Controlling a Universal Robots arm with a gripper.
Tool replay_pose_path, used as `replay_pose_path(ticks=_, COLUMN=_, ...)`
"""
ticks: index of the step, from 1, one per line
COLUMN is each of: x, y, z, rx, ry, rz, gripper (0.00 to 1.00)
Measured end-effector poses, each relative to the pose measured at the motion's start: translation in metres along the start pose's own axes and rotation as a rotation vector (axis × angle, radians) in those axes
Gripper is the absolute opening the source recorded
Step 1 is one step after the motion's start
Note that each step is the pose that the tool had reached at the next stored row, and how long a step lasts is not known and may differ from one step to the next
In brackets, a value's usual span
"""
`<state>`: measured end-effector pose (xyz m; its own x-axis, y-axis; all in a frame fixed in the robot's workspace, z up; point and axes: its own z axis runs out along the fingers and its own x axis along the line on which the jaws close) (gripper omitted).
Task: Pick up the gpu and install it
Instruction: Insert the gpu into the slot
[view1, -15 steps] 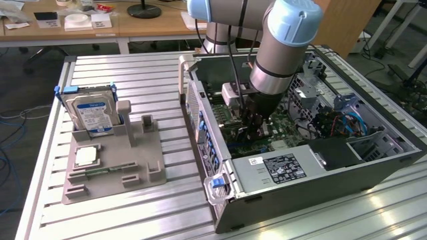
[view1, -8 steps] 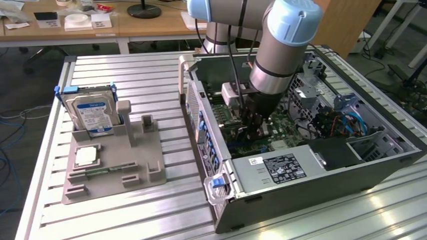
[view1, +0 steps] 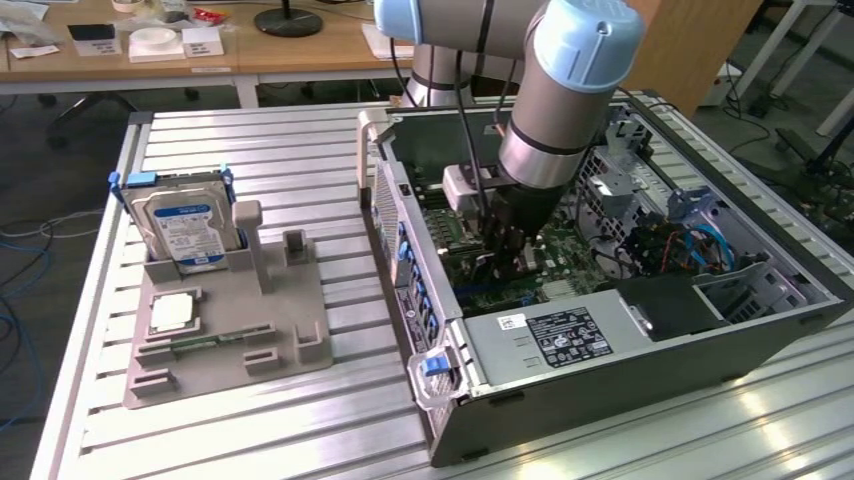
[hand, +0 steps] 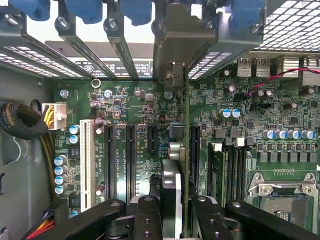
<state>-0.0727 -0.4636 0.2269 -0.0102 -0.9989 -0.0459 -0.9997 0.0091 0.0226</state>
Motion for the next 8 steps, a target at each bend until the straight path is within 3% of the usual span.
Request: replay_pose_path(ticks=8, x=0.0002, y=0.0, z=0.0031, rx=-0.0001, ry=0.0001, rz=0.0, gripper=0.28)
